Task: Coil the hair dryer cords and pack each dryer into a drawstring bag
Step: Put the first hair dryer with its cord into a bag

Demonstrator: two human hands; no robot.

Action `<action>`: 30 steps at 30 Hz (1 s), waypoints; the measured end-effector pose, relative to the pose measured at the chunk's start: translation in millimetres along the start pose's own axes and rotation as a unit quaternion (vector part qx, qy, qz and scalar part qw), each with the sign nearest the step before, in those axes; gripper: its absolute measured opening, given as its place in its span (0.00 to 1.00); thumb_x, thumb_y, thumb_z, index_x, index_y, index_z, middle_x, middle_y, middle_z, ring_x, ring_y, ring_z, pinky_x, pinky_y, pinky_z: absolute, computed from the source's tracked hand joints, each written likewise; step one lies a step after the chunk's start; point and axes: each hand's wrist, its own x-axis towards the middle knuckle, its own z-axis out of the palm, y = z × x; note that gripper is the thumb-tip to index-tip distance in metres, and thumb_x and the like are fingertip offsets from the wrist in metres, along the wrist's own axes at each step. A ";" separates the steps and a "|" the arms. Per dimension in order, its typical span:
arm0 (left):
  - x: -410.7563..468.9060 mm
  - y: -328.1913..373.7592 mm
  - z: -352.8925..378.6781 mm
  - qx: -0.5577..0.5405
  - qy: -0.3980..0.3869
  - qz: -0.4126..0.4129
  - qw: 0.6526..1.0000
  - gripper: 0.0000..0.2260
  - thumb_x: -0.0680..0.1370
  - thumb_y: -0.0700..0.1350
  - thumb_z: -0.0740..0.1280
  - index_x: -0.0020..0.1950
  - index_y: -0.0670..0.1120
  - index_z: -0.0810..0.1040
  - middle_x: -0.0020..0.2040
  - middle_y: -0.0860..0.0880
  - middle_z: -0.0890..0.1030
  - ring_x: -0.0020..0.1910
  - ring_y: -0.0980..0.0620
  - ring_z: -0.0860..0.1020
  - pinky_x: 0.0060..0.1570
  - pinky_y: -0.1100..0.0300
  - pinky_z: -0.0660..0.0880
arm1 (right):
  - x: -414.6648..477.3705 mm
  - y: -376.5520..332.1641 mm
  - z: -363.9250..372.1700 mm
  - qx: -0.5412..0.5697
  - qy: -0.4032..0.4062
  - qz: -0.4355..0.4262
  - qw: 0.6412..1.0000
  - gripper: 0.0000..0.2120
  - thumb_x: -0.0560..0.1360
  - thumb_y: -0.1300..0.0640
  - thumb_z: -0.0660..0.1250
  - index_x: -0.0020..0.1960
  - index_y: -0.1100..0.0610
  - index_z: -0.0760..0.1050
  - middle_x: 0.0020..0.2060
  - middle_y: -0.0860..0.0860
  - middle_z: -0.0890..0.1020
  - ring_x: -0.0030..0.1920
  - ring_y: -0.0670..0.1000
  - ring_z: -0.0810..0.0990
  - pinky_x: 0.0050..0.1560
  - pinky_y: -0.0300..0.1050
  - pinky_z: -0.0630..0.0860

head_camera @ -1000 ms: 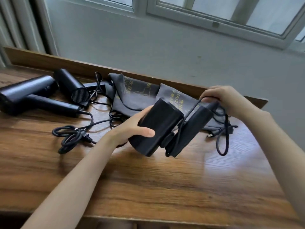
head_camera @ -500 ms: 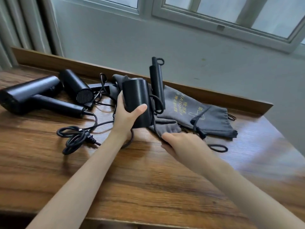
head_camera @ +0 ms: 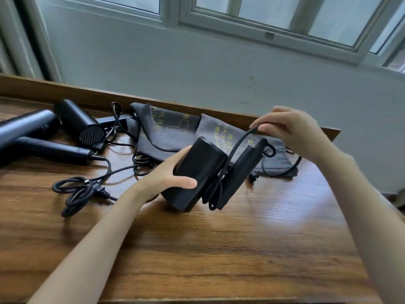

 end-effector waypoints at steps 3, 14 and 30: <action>-3.6 -0.7 -2.5 -0.095 -0.036 -0.002 0.995 0.35 0.58 0.56 0.77 0.63 0.56 0.71 0.58 0.53 0.80 0.57 0.52 0.78 0.49 0.62 0.75 | 3.7 20.2 8.2 0.055 -0.078 0.072 0.993 0.08 0.76 0.59 0.63 0.46 0.48 0.79 0.40 0.45 0.78 0.42 0.47 0.76 0.44 0.40 0.70; 3.8 -4.8 -5.9 -0.382 0.201 0.063 0.900 0.32 0.65 0.48 0.73 0.67 0.43 0.69 0.53 0.47 0.82 0.52 0.51 0.81 0.46 0.57 0.79 | -28.4 -51.5 92.1 -0.029 -0.219 -0.068 0.973 0.12 0.79 0.48 0.57 0.43 0.54 0.70 0.37 0.47 0.77 0.43 0.52 0.78 0.39 0.48 0.72; 5.9 -6.5 11.3 0.081 0.052 0.050 0.994 0.35 0.63 0.56 0.74 0.66 0.70 0.61 0.64 0.67 0.72 0.64 0.65 0.70 0.55 0.74 0.69 | -8.9 -31.8 -18.9 -0.134 -0.041 -0.101 0.985 0.07 0.75 0.50 0.64 0.44 0.49 0.80 0.35 0.44 0.76 0.33 0.48 0.73 0.27 0.35 0.63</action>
